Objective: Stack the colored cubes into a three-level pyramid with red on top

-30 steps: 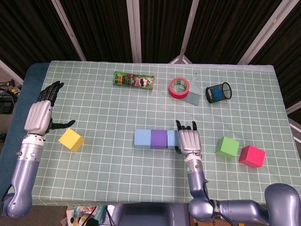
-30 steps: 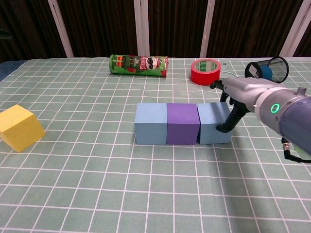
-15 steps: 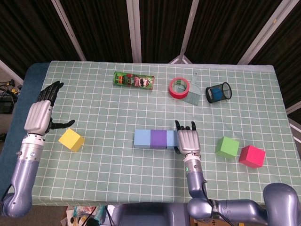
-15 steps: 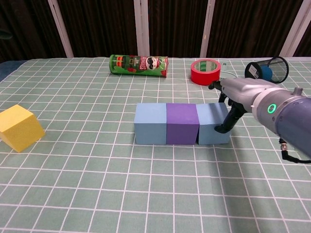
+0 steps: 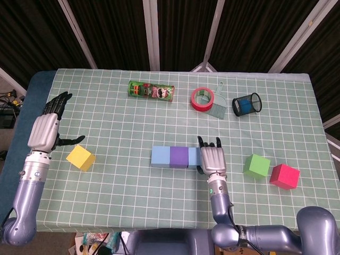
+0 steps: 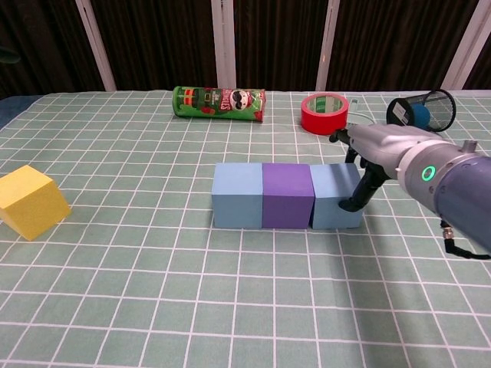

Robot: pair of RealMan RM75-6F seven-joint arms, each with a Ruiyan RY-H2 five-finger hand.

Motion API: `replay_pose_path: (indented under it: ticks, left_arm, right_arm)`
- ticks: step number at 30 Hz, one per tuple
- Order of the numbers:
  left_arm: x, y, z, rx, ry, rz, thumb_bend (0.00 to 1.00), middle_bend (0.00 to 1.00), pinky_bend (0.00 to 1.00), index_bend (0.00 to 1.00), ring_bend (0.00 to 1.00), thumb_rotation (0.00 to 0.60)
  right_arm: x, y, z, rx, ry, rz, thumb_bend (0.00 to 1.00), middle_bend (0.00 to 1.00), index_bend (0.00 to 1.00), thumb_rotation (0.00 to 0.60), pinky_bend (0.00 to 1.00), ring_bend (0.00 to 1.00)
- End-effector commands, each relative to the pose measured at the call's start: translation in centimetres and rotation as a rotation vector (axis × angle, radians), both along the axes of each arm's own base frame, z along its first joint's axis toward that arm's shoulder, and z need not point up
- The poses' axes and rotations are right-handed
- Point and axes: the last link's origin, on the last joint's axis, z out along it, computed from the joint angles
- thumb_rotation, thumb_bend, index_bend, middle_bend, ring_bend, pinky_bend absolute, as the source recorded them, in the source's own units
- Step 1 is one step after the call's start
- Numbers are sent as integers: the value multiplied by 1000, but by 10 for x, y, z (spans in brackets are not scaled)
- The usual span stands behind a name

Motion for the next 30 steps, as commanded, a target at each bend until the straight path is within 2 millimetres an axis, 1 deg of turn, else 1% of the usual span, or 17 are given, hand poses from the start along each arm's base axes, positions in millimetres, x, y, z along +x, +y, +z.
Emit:
replay_pose_path:
  ticks: [1, 3, 7, 13, 21, 23, 26, 30]
  left_arm:
    - [0, 0, 0, 0, 0, 0, 102, 18, 0, 0, 0, 600]
    - [0, 0, 0, 0, -1, 0, 102, 18, 0, 0, 0, 600]
    - [-1, 0, 0, -2, -1, 3, 102, 18, 0, 0, 0, 600]
    - [-1, 0, 0, 0, -3, 2, 102, 18, 0, 0, 0, 600]
    - [0, 0, 0, -1, -1, 1, 102, 18, 0, 0, 0, 600]
    - [0, 0, 0, 0, -1, 1, 102, 18, 0, 0, 0, 600]
    - [0, 0, 0, 0, -1, 1, 102, 18, 0, 0, 0, 600]
    - [0, 0, 0, 0, 1, -1, 102, 17, 0, 0, 0, 600]
  right_arm:
    - [-1, 0, 0, 0, 0, 0, 299, 450, 85, 600, 0, 261]
    - [-1, 0, -1, 0, 2, 0, 300, 450, 73, 600, 0, 261]
    - [-2, 1, -2, 8, 7, 0, 299, 433, 13, 600, 0, 240]
    - [-4, 3, -4, 24, 10, -5, 299, 303, 0, 600, 0, 153]
    - [-3, 4, -4, 34, 10, -2, 297, 163, 0, 600, 0, 69]
    - [-4, 5, -4, 41, 13, -2, 288, 110, 0, 600, 0, 41]
    - [-5, 8, -4, 54, 19, -7, 277, 63, 0, 600, 0, 17]
    - [-5, 11, -2, 60, 16, -6, 273, 47, 0, 600, 0, 12]
